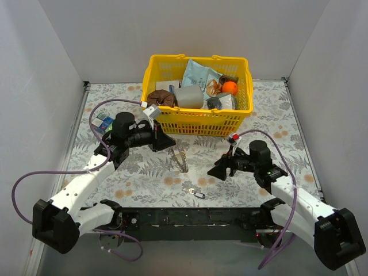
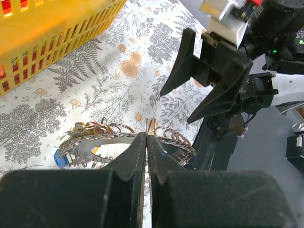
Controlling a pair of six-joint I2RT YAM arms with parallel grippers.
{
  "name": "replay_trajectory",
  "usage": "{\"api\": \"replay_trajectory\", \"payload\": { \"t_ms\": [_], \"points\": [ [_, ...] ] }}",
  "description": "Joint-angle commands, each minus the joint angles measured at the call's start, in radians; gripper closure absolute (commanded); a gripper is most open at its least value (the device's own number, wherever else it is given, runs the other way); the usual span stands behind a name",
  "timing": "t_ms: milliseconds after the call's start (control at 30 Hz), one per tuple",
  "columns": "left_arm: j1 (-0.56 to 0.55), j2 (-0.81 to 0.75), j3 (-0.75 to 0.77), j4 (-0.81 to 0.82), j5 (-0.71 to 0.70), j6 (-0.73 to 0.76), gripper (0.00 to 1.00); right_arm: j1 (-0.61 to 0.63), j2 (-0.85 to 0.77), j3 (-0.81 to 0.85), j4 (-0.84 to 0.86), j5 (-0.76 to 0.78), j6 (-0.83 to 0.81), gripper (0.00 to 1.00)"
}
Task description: Put the keys on the keyring
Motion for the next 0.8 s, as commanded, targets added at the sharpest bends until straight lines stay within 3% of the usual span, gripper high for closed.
{"api": "replay_trajectory", "payload": {
  "t_ms": [0, 167, 367, 433, 533, 767],
  "points": [
    [0.025, -0.062, -0.020, -0.032, 0.007, 0.002, 1.00, 0.123, 0.043, 0.075, -0.065, 0.120, -0.041, 0.19],
    [0.041, -0.045, -0.066, 0.000, 0.056, -0.041, 1.00, 0.284, 0.113, 0.123, -0.125, 0.244, -0.076, 0.19],
    [0.045, -0.019, -0.077, 0.010, 0.065, -0.042, 1.00, 0.336, 0.130, 0.134, -0.116, 0.276, -0.071, 0.16],
    [0.047, -0.009, -0.077, 0.001, 0.074, -0.032, 1.00, 0.343, 0.141, 0.140, -0.125, 0.284, -0.074, 0.07],
    [0.047, 0.000, -0.080, -0.016, 0.074, -0.019, 1.00, 0.353, 0.156, 0.146, -0.136, 0.286, -0.082, 0.07],
    [0.061, -0.012, -0.117, -0.013, 0.047, 0.002, 1.00, 0.399, 0.207, 0.165, -0.153, 0.307, -0.091, 0.20]
  ]
}}
